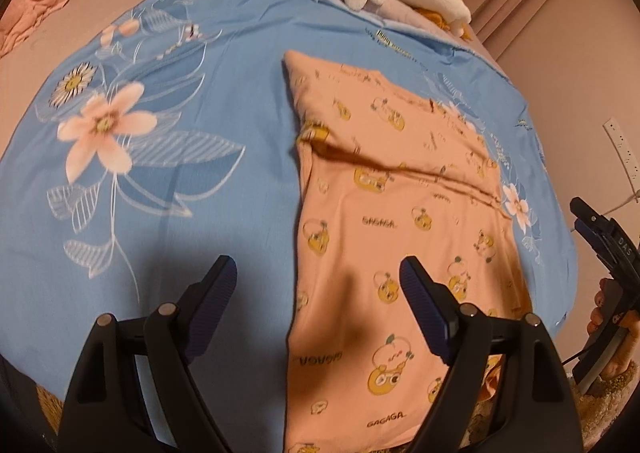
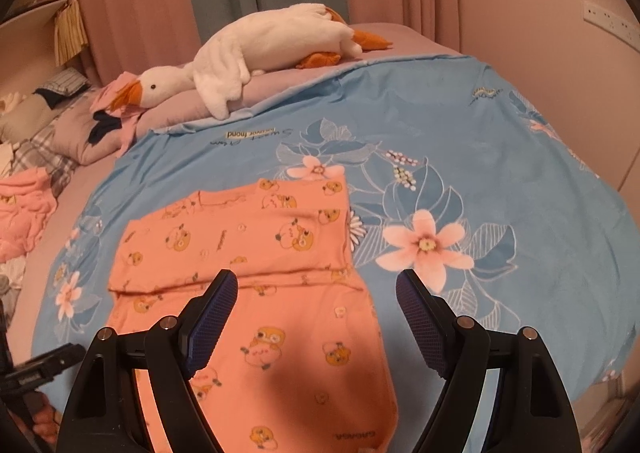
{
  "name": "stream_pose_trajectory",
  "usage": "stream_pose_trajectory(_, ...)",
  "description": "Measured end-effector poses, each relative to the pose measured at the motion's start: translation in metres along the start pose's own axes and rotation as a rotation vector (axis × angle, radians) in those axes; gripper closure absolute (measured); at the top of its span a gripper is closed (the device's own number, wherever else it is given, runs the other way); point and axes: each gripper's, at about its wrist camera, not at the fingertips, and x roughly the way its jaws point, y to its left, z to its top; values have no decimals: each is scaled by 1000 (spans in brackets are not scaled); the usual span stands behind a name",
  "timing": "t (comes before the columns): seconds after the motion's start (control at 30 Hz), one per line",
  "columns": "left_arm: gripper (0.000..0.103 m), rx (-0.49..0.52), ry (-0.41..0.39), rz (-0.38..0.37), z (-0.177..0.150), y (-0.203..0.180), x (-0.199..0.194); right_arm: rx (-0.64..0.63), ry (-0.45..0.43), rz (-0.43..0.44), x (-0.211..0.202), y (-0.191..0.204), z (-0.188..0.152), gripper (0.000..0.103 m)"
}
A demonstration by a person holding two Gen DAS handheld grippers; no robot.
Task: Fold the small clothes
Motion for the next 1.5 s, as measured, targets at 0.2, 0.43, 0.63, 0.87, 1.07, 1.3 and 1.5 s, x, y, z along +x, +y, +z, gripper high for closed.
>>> stream_pose_trajectory(0.2, 20, -16, 34, 4, -23, -1, 5, -23, 57, 32, -3, -8, -26, 22)
stream_pose_trajectory(0.43, 21, -33, 63, 23, -48, -4, 6, -26, 115, 82, -7, -16, -61, 22)
stream_pose_trajectory(0.63, 23, -8, 66, 58, -65, -10, 4, -63, 169, 101, -8, -13, -91, 22)
stream_pose_trajectory(0.87, 42, 26, 106, 54, -80, -17, 5, -97, 243, 140, -12, -10, -119, 22)
stream_pose_trajectory(1.07, 42, 15, 147, -3, -92, -22, 3, -100, 274, 140, -18, -12, -138, 22)
stream_pose_trajectory(1.3, 75, 27, 160, -12, -98, -29, 6, -64, 294, 179, -16, -10, -153, 22)
stream_pose_trajectory(1.5, 97, 31, 140, -36, -95, -31, 1, -107, 307, 118, -5, 0, -158, 67)
